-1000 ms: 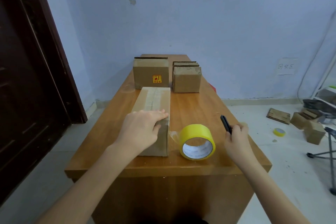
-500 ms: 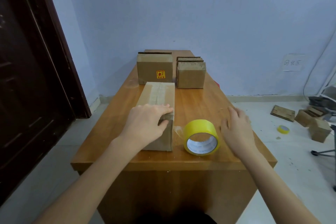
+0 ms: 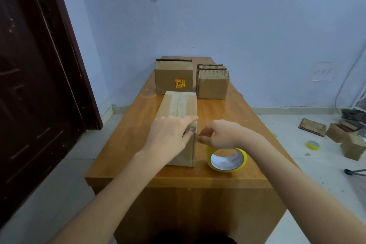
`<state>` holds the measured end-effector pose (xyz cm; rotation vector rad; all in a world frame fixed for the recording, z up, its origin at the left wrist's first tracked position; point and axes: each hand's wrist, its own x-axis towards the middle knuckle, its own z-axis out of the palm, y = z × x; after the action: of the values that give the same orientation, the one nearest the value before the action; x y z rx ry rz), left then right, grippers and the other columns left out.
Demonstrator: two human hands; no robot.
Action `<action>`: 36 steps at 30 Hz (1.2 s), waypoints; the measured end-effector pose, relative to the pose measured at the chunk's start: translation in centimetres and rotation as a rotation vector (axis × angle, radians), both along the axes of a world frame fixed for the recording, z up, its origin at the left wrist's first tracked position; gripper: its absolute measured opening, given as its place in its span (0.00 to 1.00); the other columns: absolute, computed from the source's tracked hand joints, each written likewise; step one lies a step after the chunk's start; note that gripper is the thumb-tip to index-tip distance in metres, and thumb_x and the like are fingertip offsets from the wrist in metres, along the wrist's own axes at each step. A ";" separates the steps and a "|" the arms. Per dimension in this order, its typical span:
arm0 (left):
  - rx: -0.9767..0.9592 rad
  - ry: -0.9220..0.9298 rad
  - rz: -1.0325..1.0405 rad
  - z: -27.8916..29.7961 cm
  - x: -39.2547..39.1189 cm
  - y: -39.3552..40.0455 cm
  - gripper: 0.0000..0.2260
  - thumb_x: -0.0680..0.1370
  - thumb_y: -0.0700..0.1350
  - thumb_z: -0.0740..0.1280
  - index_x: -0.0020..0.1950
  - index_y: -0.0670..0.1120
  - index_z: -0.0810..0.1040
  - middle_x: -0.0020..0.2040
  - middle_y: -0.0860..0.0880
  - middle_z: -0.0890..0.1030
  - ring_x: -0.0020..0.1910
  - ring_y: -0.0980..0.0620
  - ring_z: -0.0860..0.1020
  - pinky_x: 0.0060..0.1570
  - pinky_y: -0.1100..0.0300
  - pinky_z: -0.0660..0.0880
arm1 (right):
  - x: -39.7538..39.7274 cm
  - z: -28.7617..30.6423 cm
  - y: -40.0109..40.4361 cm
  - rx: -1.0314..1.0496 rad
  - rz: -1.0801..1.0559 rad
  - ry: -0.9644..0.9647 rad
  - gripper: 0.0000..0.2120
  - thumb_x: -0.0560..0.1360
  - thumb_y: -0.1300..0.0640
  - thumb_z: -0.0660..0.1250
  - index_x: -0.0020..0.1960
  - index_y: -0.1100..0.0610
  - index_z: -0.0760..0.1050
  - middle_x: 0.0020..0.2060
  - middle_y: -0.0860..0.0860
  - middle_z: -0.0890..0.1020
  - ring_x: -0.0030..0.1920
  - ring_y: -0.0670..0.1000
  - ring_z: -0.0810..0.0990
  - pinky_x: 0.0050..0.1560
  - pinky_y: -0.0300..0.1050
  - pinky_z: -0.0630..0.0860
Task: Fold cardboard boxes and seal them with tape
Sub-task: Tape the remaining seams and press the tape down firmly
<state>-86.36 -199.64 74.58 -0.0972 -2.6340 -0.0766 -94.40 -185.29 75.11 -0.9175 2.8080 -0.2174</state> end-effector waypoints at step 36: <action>0.044 0.019 -0.041 -0.1 0.1 0.1 0.17 0.80 0.55 0.58 0.69 0.59 0.70 0.64 0.60 0.76 0.58 0.59 0.76 0.53 0.66 0.70 | 0.6 -1.4 3.6 -0.188 -0.329 0.370 0.11 0.80 0.56 0.58 0.50 0.53 0.79 0.44 0.50 0.81 0.40 0.51 0.77 0.36 0.40 0.71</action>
<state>-86.29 -199.49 74.50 -0.1361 -2.6101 -0.1472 -93.83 -181.70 73.72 -0.5685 3.3243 -0.3985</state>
